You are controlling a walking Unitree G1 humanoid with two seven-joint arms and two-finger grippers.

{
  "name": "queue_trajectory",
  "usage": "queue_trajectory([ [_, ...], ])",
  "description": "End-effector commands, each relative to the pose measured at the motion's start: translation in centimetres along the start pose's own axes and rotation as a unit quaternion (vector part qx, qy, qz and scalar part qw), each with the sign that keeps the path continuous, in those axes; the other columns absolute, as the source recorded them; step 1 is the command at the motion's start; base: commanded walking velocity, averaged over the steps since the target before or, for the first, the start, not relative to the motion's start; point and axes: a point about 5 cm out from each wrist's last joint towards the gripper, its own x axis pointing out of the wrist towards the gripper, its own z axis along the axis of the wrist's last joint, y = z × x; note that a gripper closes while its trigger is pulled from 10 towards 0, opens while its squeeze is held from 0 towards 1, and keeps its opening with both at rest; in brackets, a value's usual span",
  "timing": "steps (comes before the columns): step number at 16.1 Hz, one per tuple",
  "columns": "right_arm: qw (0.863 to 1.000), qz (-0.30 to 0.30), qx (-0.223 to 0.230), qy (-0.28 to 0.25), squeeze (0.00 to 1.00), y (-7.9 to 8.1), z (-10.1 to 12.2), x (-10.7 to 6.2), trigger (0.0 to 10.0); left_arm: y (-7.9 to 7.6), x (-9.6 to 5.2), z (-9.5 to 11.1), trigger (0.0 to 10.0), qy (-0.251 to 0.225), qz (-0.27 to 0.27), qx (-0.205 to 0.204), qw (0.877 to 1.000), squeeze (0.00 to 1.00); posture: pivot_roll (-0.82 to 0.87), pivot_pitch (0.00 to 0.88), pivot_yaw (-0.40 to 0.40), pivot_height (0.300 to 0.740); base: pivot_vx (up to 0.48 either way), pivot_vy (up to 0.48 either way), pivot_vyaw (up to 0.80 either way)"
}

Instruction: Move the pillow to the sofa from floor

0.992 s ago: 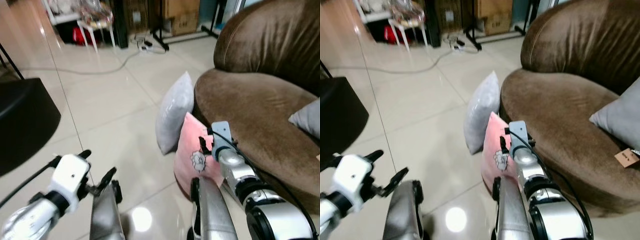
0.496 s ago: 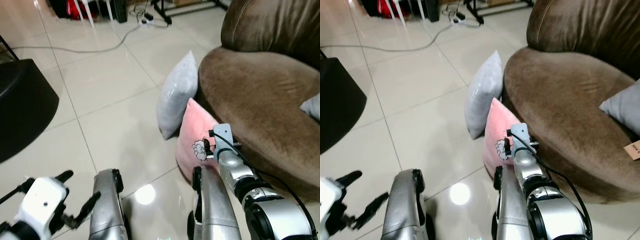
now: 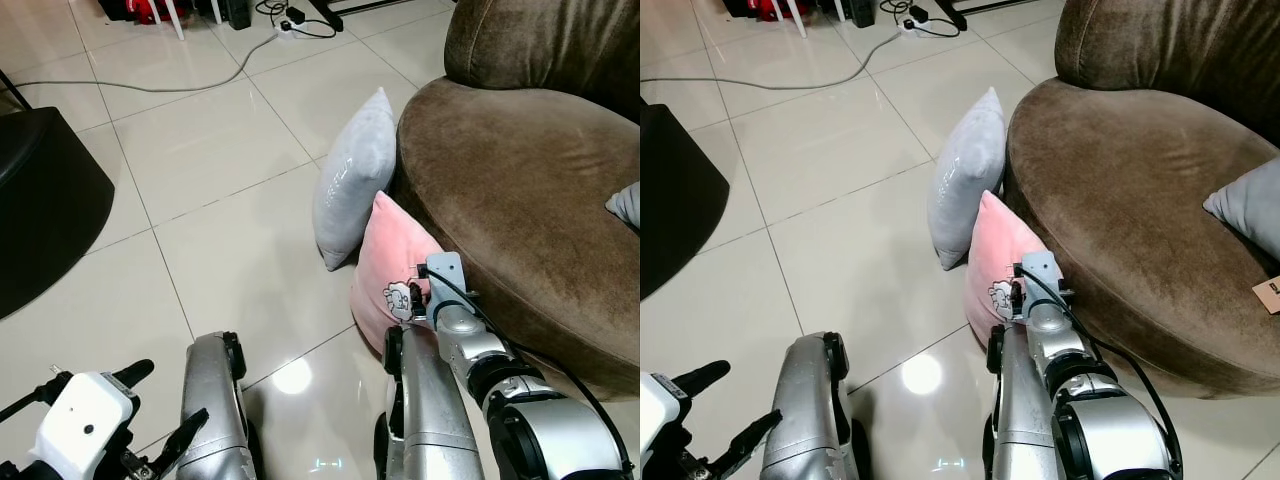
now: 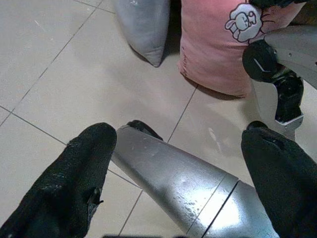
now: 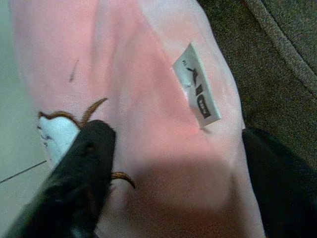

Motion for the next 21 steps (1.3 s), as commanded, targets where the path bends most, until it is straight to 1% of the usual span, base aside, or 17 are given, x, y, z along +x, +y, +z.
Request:
queue_trajectory([
  [1,1.0,0.012,-0.006,0.02,0.0,0.4,-0.7,-0.1,0.0,-0.3,-0.2,0.2,10.0,0.004,-0.011,0.001,1.0,0.78,0.11,0.204,0.011,0.486,0.0,0.0,0.0],
  [2,1.0,0.018,-0.009,0.019,0.0,0.7,-0.7,-0.1,0.0,-0.6,-0.3,0.1,10.0,0.013,-0.028,-0.003,1.0,0.78,0.11,0.2,0.015,0.486,0.0,0.0,0.0],
  [3,1.0,0.019,-0.008,0.018,0.0,0.8,-0.6,-0.1,0.0,-0.6,-0.3,0.1,10.0,0.015,-0.031,-0.001,0.999,0.78,0.11,0.2,0.015,0.486,0.0,0.0,0.0],
  [7,1.0,0.026,-0.007,0.012,0.0,1.4,-0.5,-0.2,0.0,-0.2,0.0,0.3,10.0,0.009,-0.031,0.002,0.999,0.78,0.1,0.187,0.021,0.486,0.0,0.0,0.0],
  [11,0.999,0.031,-0.003,0.011,0.0,1.7,-0.5,-0.3,0.0,-0.2,0.4,0.3,10.0,0.009,-0.036,0.003,0.999,0.78,0.1,0.169,0.02,0.486,0.0,0.0,0.0],
  [18,0.999,0.044,-0.001,0.01,0.0,2.9,-0.6,-0.5,0.0,0.1,1.0,0.1,10.0,0.007,-0.037,0.007,0.999,0.78,0.1,0.137,0.022,0.486,0.0,0.0,0.0],
  [21,0.998,0.06,0.007,0.008,0.0,3.5,-0.5,-0.6,0.0,0.0,1.4,-0.2,10.0,0.005,-0.034,0.006,0.999,0.78,0.1,0.106,0.015,0.486,0.0,0.0,0.0],
])
